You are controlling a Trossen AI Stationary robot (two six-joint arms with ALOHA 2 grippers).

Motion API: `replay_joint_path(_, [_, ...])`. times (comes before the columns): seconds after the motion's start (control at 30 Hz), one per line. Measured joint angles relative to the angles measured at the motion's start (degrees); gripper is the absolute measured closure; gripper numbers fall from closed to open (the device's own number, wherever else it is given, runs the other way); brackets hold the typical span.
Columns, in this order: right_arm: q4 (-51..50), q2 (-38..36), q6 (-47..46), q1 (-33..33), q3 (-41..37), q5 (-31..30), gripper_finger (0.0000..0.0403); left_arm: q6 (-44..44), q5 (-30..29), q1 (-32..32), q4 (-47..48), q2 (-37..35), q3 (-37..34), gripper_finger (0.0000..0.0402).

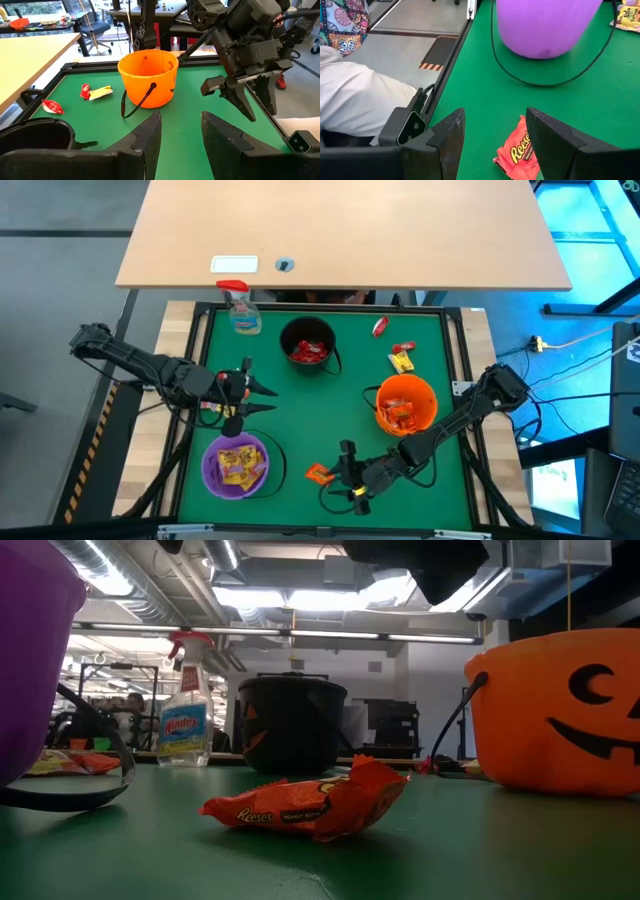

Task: Sort candy
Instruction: Put the orange candy into the orange bucket

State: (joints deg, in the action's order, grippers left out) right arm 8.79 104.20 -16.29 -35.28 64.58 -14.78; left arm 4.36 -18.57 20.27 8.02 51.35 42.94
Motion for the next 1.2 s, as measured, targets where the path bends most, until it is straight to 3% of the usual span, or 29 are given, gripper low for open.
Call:
replay_joint_path(0.6, [-1.5, 0.8, -0.6, 0.0, 0.7, 1.5, 0.0196, 0.1, 0.0, 0.0, 0.1, 0.0, 0.0, 0.0273])
replay_joint_path(0.83, [-8.2, 0.3, -3.0, 0.0, 1.2, 1.8, 0.0196, 0.0, 0.0, 0.0, 0.1, 0.0, 0.0, 0.0273])
replay_joint_path(1.2, [-19.8, 0.1, -1.8, 0.0, 8.7, 0.1, 0.0196, 0.0, 0.0, 0.0, 0.1, 0.0, 0.0, 0.0273])
